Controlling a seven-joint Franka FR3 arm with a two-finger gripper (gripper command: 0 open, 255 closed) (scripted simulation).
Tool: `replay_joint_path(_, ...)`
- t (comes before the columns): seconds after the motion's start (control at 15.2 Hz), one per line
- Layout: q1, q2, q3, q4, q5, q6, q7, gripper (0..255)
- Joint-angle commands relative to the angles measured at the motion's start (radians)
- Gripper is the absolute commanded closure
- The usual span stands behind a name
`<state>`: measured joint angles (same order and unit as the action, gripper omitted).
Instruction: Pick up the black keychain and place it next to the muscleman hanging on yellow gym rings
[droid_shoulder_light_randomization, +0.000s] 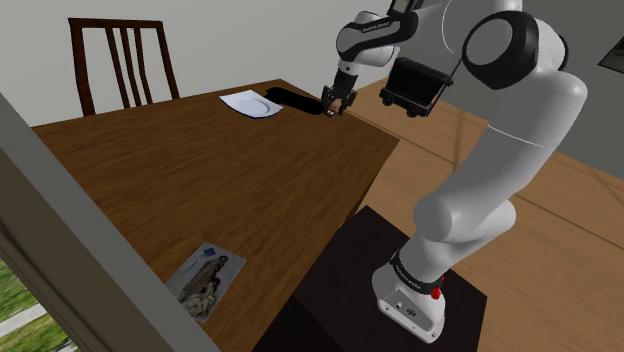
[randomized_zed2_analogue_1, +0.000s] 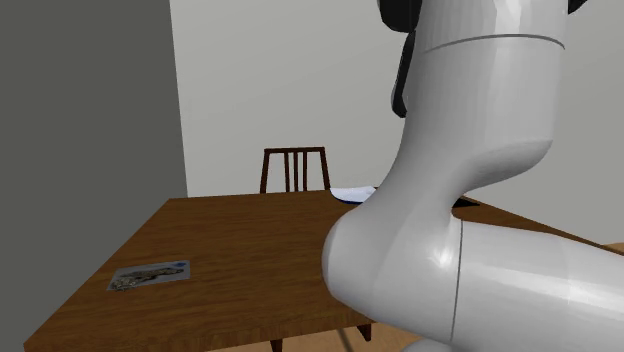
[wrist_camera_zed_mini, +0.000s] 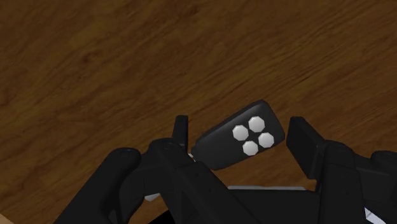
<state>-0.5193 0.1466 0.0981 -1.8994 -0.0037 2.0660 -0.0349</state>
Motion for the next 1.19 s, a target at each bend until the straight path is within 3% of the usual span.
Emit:
replay_joint_path(0.0, -0.017, 0.054, -0.014, 0.072, -0.003, -0.018, -0.031, 255)
replay_joint_path(0.59, -0.092, 0.346, -0.057, 0.504, -0.002, -0.160, -0.154, 255)
replay_joint_path(0.79, -0.116, 0.476, -0.066, 0.713, -0.001, -0.240, -0.189, 255)
replay_joint_path(0.99, -0.138, 0.647, -0.073, 1.003, 0.000, -0.358, -0.220, 255)
replay_joint_path(1.12, -0.139, 0.642, -0.073, 0.967, 0.000, -0.327, -0.220, 255)
